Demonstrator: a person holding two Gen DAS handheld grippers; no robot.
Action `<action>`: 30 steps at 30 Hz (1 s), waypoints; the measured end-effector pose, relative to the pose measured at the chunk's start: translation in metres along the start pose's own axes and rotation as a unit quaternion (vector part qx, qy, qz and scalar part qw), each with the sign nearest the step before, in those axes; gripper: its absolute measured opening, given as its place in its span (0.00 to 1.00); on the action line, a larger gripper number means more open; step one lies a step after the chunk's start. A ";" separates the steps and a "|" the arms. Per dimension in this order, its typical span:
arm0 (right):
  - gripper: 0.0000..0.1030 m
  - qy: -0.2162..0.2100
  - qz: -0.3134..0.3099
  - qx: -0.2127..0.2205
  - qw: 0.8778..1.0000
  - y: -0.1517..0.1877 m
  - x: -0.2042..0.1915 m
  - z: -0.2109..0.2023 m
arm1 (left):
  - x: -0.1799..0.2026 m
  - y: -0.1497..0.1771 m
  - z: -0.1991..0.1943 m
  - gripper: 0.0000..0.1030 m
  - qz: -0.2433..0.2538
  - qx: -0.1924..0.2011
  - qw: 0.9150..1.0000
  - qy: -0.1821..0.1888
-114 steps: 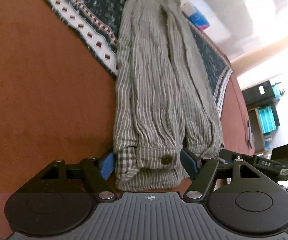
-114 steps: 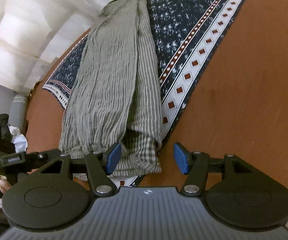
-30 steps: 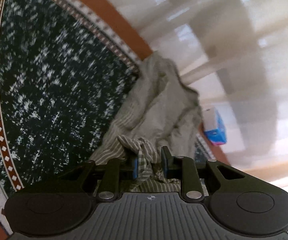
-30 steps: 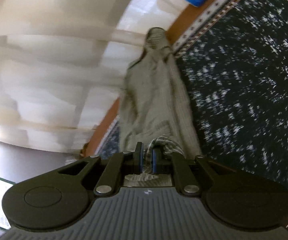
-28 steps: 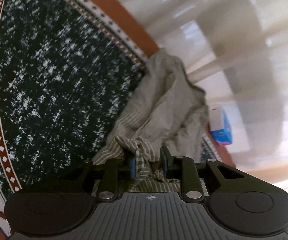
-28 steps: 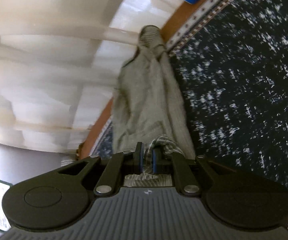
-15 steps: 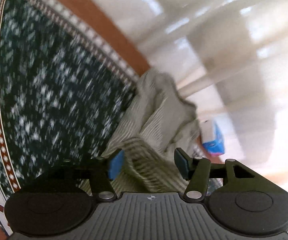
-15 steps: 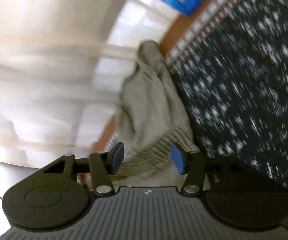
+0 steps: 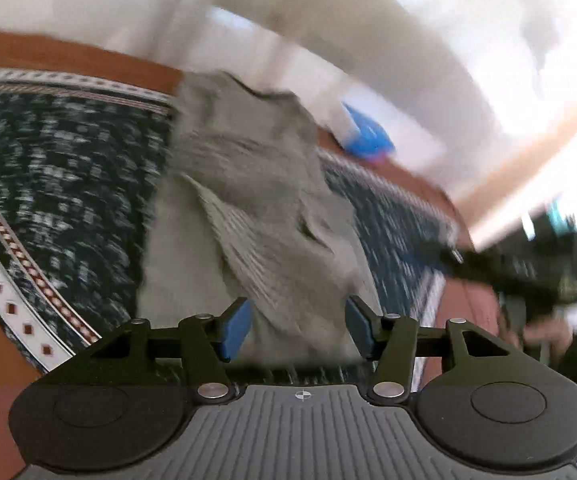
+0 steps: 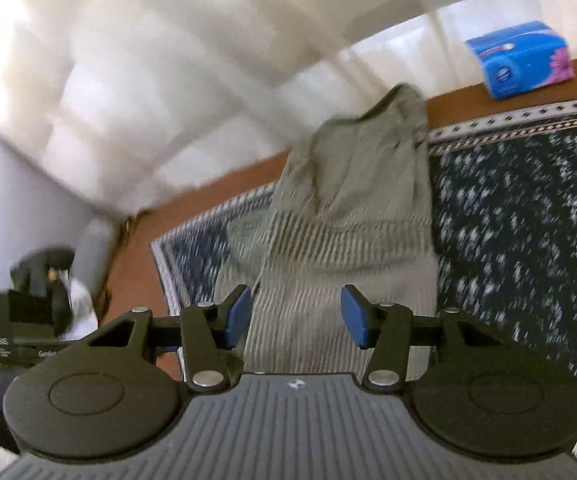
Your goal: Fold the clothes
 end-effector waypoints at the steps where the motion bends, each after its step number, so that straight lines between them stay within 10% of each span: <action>1: 0.54 -0.001 -0.006 -0.005 1.000 0.005 -0.004 0.000 | 0.006 0.005 0.003 0.63 0.018 -0.003 1.000 -0.002; 10: 0.54 0.034 -0.053 -0.027 0.998 0.007 -0.002 0.018 | 0.018 -0.002 0.040 0.53 0.151 0.012 0.979 -0.135; 30: 0.54 -0.002 -0.220 -0.112 0.969 -0.023 0.012 0.077 | 0.000 -0.049 0.114 0.55 0.117 0.003 0.976 -0.182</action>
Point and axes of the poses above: each gripper's, at about its wrist camera, not at the fingertips, and z roughly the way its jaws point, x to its right, y to its underside, the point moved 9 cm from there along z, roughly the way its jaws point, and after that the axes turned 3 degrees about x, right-handed, at the moved point
